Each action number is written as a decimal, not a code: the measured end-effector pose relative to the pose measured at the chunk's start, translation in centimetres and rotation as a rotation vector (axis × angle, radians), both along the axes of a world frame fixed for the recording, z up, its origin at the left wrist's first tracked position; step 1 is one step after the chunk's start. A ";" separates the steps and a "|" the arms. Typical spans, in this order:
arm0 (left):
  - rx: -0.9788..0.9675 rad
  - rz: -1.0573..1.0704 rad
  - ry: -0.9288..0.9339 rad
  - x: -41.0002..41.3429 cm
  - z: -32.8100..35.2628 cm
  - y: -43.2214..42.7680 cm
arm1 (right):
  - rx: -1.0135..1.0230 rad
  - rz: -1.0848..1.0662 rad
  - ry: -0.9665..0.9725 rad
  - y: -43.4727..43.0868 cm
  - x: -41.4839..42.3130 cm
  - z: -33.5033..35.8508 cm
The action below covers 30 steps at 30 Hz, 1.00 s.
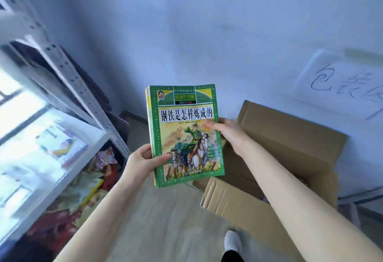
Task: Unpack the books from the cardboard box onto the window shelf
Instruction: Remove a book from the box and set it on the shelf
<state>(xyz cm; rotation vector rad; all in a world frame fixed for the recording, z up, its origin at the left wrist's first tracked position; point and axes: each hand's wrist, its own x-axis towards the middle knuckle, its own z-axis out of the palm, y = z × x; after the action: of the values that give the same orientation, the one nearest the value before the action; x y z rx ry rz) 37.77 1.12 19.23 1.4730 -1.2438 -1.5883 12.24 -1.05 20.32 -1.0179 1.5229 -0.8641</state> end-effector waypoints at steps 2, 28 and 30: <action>-0.054 0.109 0.013 5.8 5.2 1.9 | -0.073 0.087 0.010 -0.1 6.3 5.6; -0.432 0.961 -0.075 59.5 29.5 14.3 | -0.596 1.020 -0.331 -5.6 70.0 32.2; -0.429 0.986 -0.078 61.9 28.2 14.4 | -0.612 1.052 -0.310 -5.8 72.5 31.1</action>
<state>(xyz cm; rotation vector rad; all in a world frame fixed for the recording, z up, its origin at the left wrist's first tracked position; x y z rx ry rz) 99.72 15.48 47.45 1.4976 -0.6303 -0.5716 84.74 -6.80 51.42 -1.7745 0.2947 -0.6474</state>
